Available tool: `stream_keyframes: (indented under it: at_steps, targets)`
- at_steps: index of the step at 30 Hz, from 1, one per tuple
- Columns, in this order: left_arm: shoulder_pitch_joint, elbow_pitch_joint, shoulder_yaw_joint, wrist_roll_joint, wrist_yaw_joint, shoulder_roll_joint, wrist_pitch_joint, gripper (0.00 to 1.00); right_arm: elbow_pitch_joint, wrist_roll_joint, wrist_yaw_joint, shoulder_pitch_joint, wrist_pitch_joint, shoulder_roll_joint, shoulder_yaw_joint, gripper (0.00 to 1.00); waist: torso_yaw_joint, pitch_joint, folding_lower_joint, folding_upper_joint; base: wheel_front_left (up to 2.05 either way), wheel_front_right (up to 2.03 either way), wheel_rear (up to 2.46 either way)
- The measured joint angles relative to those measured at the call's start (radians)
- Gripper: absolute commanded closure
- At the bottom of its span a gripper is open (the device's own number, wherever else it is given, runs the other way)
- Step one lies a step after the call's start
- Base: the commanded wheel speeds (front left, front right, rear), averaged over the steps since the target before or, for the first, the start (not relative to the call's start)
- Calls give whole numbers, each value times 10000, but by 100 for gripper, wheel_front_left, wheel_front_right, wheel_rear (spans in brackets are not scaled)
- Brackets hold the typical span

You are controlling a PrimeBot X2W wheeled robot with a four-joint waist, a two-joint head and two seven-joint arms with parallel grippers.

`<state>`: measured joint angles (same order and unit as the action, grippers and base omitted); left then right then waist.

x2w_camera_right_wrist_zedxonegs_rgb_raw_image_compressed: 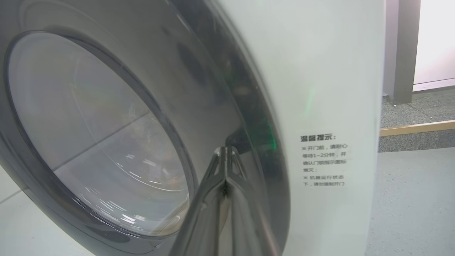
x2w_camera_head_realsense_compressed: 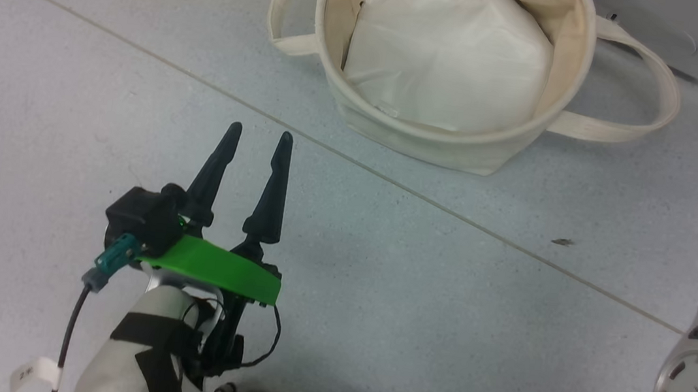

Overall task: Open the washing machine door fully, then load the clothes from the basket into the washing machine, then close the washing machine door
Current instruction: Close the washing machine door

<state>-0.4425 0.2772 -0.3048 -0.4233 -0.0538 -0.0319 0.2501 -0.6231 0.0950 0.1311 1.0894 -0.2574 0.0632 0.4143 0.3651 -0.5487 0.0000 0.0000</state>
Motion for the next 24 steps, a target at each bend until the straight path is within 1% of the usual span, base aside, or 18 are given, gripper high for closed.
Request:
stream_keyframes:
  at_steps: [12, 16, 19, 22, 24]
  targets:
    - [-210, -288, 35, -12, 13, 12, 58, 0, -104, -33, 50, 326, -81, -59, -253, 100, -26, -358, 1, 0, 0, 0, 0]
    - [-206, -86, 148, -8, 23, 13, 58, 0, -81, -347, 44, 289, -79, -42, -491, 100, -126, -190, 1, 0, 0, 0, 0]
    - [-197, 123, 322, 40, 71, 13, 58, 0, 171, -721, 10, 27, -79, 36, -786, 100, -265, 75, 1, 0, 0, 0, 0]
    - [-148, 290, 447, 209, 198, 13, 58, 0, 458, -1237, -2, -585, -79, 92, -1252, 100, -474, 424, 1, 0, 0, 0, 0]
    - [-72, 405, 543, 282, 236, 13, 58, 0, 627, -1735, -2, -1168, -79, 98, -1753, 100, -647, 686, 0, 0, 0, 0, 0]
